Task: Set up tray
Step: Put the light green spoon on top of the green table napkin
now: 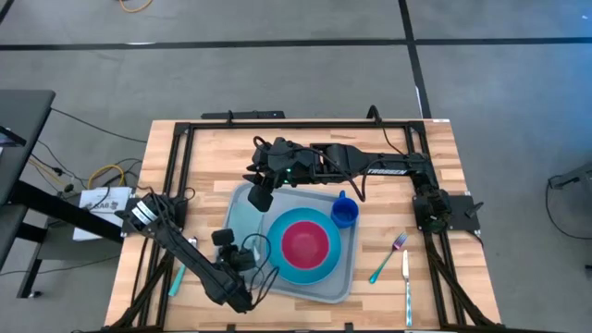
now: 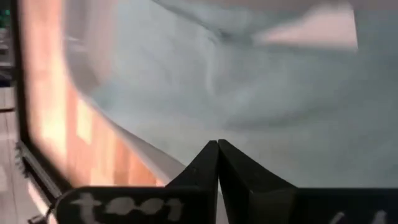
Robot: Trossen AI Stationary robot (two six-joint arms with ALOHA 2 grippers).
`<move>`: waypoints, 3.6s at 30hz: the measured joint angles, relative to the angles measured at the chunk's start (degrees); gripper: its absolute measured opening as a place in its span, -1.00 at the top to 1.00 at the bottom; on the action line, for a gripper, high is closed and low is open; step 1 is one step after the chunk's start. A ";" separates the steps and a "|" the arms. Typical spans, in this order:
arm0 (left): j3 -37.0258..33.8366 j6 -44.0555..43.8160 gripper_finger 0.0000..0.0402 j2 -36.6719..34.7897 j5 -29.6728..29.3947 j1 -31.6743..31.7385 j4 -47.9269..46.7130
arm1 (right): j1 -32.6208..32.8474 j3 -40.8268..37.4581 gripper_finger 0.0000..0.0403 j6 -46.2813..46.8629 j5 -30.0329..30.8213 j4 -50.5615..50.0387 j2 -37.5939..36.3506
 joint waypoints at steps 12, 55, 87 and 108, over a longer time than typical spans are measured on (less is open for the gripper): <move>7.28 -8.94 1.00 0.00 -3.90 1.68 3.64 | 0.00 0.00 0.49 0.00 0.00 0.01 0.00; 7.00 -16.45 0.58 -6.75 -12.99 -16.24 -15.69 | 5.76 0.22 0.49 5.94 14.19 -33.83 -6.43; -19.65 -47.62 0.58 -29.20 -19.17 -15.32 -15.74 | 45.80 -22.49 0.49 46.72 16.19 -32.90 -13.16; -19.63 -47.06 0.58 -29.15 -19.48 -15.30 -11.72 | 43.03 -22.47 0.49 42.30 3.35 -8.07 -13.16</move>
